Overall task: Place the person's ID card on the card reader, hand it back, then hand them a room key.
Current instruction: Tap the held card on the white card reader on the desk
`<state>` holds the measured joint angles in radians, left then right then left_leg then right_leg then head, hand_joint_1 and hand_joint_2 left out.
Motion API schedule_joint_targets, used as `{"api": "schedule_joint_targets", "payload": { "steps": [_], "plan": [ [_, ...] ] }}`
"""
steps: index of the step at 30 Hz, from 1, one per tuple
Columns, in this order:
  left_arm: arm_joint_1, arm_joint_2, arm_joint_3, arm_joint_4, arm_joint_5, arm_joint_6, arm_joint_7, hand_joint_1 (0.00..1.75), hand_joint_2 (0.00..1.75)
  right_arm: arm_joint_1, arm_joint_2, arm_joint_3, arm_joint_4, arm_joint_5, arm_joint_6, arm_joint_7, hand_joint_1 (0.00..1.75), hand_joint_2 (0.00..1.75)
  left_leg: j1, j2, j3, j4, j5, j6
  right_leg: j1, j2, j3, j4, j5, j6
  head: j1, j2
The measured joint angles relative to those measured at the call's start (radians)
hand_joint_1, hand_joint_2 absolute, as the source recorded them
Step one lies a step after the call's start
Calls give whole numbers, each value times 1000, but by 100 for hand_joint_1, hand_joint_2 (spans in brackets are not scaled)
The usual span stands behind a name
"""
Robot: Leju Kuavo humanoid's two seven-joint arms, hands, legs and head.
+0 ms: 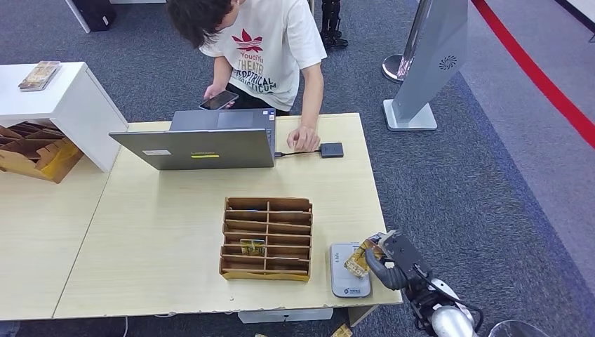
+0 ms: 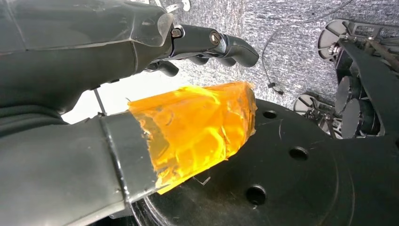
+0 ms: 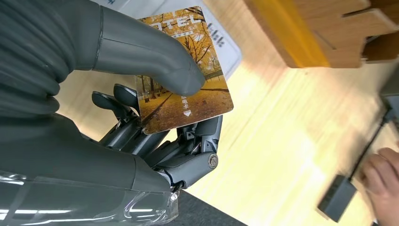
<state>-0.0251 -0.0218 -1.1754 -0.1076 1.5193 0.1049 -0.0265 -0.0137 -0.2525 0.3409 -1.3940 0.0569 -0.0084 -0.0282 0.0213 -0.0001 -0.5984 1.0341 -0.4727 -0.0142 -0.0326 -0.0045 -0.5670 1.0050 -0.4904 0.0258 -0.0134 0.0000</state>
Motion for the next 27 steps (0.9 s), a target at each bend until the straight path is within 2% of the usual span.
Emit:
{"api": "schedule_joint_targets", "payload": {
  "steps": [8,27],
  "plan": [
    [0,-3,0,0,0,0,3,0,0,23,0,6,15,52,0,14,175,175,0,0,0,0,0,0,0,0,0,0,0,0,0,0],
    [0,-3,0,0,-1,5,12,0,0,53,0,27,21,67,-4,14,175,175,0,0,0,0,0,0,0,0,0,0,0,0,0,0]
  ]
}}
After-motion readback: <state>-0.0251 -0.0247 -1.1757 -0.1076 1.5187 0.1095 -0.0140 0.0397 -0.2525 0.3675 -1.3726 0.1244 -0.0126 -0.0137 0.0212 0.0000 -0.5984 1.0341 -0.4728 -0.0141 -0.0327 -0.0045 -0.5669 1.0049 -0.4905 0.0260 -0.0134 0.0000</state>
